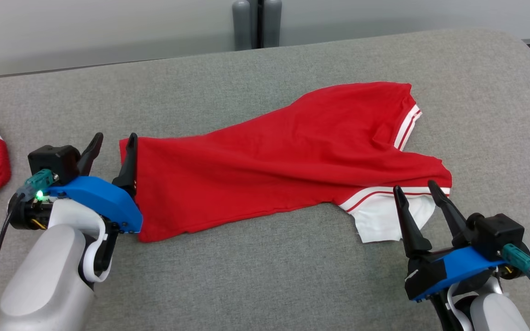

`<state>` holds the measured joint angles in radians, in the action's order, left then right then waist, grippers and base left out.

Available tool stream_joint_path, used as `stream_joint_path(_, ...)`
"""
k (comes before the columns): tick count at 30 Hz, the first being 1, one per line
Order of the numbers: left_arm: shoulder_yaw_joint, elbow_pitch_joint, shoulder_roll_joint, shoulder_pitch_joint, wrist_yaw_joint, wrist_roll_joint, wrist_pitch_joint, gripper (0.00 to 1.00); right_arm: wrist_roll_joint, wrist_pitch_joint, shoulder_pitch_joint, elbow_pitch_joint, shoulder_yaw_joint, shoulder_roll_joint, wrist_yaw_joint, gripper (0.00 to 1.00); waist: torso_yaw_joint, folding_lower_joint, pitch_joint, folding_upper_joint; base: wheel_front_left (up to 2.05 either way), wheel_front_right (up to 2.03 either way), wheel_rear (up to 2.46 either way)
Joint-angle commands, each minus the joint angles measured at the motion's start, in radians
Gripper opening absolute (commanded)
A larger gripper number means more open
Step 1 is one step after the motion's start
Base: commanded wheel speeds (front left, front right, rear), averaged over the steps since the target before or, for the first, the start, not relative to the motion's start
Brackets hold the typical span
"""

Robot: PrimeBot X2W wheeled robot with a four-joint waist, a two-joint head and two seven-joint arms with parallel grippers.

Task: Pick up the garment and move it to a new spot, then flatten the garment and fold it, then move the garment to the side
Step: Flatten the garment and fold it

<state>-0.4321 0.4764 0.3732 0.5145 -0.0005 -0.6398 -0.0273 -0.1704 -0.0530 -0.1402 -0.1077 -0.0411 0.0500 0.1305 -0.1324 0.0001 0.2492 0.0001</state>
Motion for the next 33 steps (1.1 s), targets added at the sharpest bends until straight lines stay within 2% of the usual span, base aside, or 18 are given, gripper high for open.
stream_joint_path(1,0.003,0.007,-0.005,0.011,-0.004,0.004,-0.016,1.00,-0.006,-0.002,-0.015,-0.001,0.000,0.001,0.000,1.00,0.001,-0.0001,-0.002,-0.0001,0.00,0.00,0.00)
stream_joint_path(12,0.089,0.007,-0.076,-0.144,-0.040,-0.068,-0.224,1.00,0.009,0.004,0.014,-0.017,0.059,0.001,0.001,1.00,0.044,-0.0001,-0.079,-0.0001,0.00,0.00,0.00)
stream_joint_path(23,0.274,-0.217,-0.136,-0.412,0.002,0.060,-0.239,1.00,0.011,0.046,0.099,-0.028,0.122,0.001,0.001,1.00,0.061,-0.0001,-0.183,-0.0001,0.00,0.00,0.00)
stream_joint_path(28,0.306,-0.258,-0.142,-0.510,0.015,0.100,-0.239,1.00,0.020,0.054,0.122,-0.025,0.142,0.001,0.001,1.00,0.065,-0.0001,-0.208,-0.0001,0.00,0.00,0.00)
stream_joint_path(33,0.306,-0.259,-0.143,-0.543,0.016,0.116,-0.239,1.00,0.026,0.061,0.148,-0.018,0.155,0.001,0.001,1.00,0.078,-0.0001,-0.227,-0.0001,0.00,0.00,0.00)
